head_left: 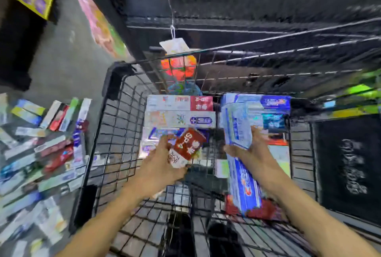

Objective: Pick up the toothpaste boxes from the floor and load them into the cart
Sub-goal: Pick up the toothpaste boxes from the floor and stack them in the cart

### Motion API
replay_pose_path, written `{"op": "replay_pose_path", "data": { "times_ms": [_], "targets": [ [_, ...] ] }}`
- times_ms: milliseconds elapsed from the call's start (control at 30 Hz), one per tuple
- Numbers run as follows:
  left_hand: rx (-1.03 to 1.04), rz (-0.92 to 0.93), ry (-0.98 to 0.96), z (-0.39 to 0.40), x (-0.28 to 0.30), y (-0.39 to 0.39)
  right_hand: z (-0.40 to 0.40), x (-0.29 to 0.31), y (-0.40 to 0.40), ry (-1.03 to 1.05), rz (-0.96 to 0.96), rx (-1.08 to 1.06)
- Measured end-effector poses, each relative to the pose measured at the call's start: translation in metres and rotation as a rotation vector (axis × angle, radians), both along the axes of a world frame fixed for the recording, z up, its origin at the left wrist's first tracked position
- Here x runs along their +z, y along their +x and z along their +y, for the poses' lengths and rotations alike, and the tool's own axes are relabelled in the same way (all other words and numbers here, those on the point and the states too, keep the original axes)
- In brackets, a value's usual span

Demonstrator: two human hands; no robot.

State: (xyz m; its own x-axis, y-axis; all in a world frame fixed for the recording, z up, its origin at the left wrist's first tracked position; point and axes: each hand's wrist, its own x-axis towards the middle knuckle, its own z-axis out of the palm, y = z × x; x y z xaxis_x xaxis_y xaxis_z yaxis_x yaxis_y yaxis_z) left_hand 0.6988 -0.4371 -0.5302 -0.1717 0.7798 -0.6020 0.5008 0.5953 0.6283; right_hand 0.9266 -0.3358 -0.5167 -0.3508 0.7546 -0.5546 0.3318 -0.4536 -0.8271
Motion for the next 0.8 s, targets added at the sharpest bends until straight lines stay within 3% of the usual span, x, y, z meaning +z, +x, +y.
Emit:
{"op": "replay_pose_path", "data": {
  "times_ms": [167, 267, 433, 800],
  "targets": [
    [-0.602, 0.260, -0.078, -0.007, -0.037, -0.010, -0.004, -0.040, 0.005, -0.045, -0.037, 0.034],
    [-0.823, 0.320, -0.062, -0.004, -0.049, -0.013, -0.009, -0.055, 0.009, -0.098, -0.065, 0.061],
    [-1.005, 0.433, -0.063, 0.013, -0.055, -0.007, -0.014, -0.064, 0.006, -0.114, -0.089, 0.113],
    [-1.190, 0.635, -0.122, -0.008, -0.076, -0.009, -0.019, -0.067, 0.001, -0.059, -0.128, 0.246]
  ]
}}
